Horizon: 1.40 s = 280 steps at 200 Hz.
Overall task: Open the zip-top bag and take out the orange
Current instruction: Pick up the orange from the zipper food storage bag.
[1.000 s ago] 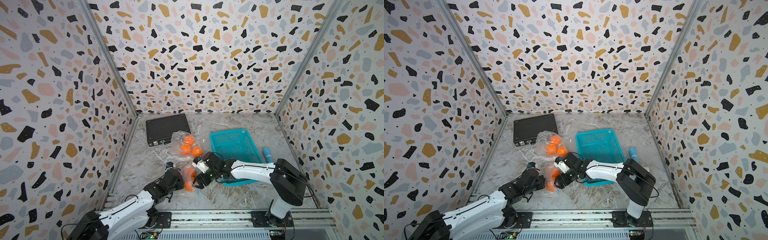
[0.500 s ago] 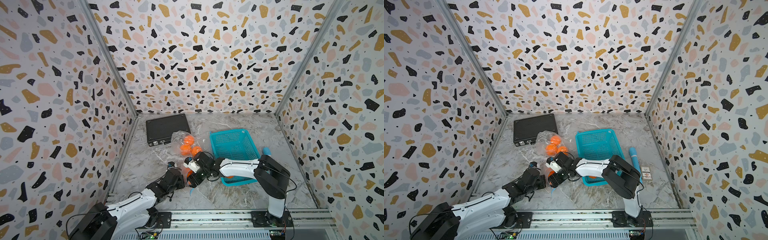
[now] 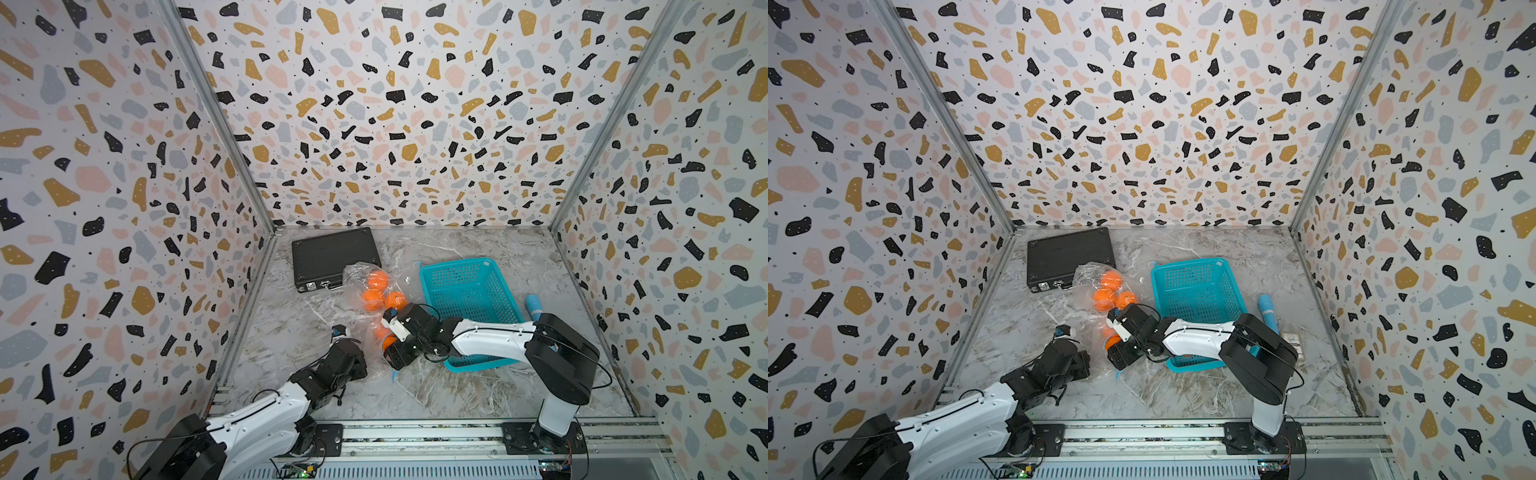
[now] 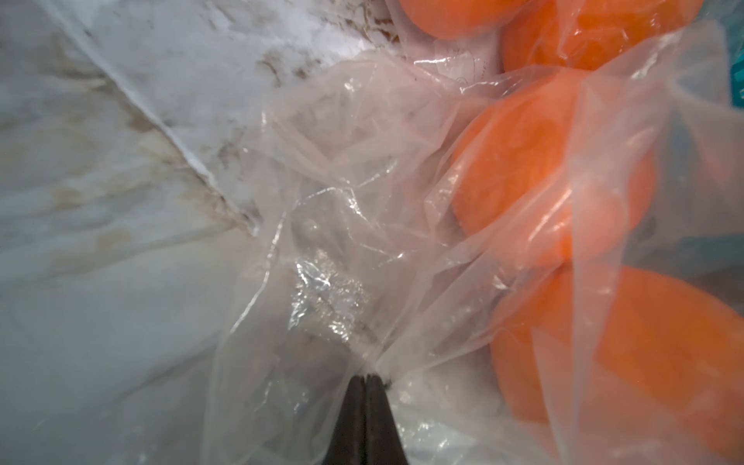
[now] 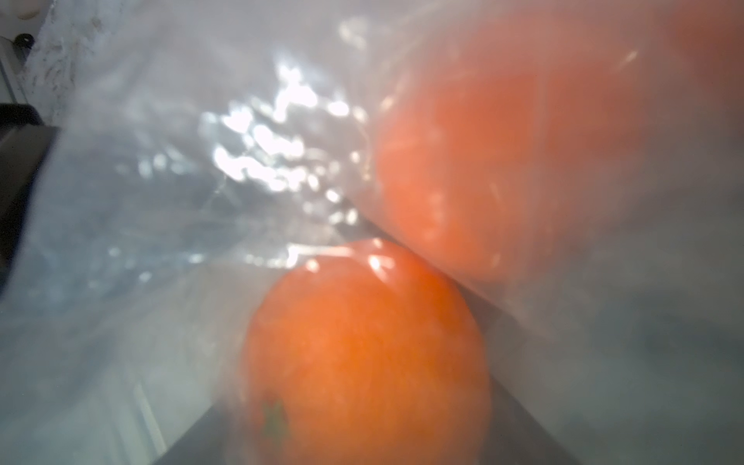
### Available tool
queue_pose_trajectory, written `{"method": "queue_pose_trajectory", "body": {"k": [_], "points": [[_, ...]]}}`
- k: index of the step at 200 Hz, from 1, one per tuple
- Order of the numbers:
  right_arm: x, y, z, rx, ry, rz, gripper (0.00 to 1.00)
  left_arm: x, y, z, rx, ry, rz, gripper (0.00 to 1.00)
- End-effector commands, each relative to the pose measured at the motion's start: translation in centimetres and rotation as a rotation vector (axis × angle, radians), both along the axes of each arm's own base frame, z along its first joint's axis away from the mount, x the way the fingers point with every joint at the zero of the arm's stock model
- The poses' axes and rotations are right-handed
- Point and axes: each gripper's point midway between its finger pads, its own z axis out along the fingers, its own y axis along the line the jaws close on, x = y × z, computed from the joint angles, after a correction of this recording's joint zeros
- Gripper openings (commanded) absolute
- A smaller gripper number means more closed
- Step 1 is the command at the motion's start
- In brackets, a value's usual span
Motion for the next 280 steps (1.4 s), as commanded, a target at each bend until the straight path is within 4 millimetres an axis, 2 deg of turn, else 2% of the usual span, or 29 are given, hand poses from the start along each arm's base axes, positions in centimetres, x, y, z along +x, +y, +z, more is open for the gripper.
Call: {"method": "queue_pose_trajectory", "body": {"k": [1, 34, 60, 97, 124, 149, 178, 197, 212, 240, 280], "points": [[0.2, -0.5, 1.4, 0.017, 0.003, -0.014, 0.82, -0.5, 2.0, -0.9, 0.090, 0.038, 0.055, 0.00], [0.5, -1.1, 3.8, 0.035, -0.025, -0.038, 0.87, -0.4, 2.2, -0.2, 0.083, 0.020, 0.059, 0.00], [1.7, -2.1, 4.5, 0.017, -0.074, -0.080, 0.87, -0.4, 2.2, -0.1, 0.071, 0.010, 0.059, 0.00], [2.1, 0.1, 3.1, 0.023, -0.016, -0.041, 0.79, -0.4, 1.5, -0.2, 0.051, 0.016, 0.035, 0.00], [1.6, 1.5, 2.6, 0.047, 0.020, -0.006, 0.78, -0.3, 0.8, -0.6, 0.039, 0.031, 0.007, 0.00], [0.9, 2.4, 2.1, 0.058, 0.054, 0.026, 0.81, -0.1, 0.1, -1.1, 0.027, 0.047, -0.008, 0.00], [-0.7, 2.6, 0.2, 0.026, 0.121, 0.054, 0.82, 0.1, -0.4, -1.5, 0.030, 0.065, -0.018, 0.00], [-0.9, 2.1, -1.5, -0.022, 0.130, 0.048, 0.82, 0.2, -0.4, -1.7, 0.031, 0.067, -0.017, 0.00], [-0.6, 2.1, -2.2, -0.052, 0.126, 0.048, 0.76, 0.2, -0.1, -1.7, 0.046, 0.065, -0.010, 0.00], [-0.7, 2.5, -1.1, -0.025, 0.122, 0.062, 0.63, 0.0, 0.4, -1.8, 0.066, 0.069, -0.002, 0.00], [0.2, -0.1, 2.8, -0.037, 0.005, -0.003, 0.61, -0.1, 1.3, -1.6, 0.087, 0.060, 0.031, 0.00]]}}
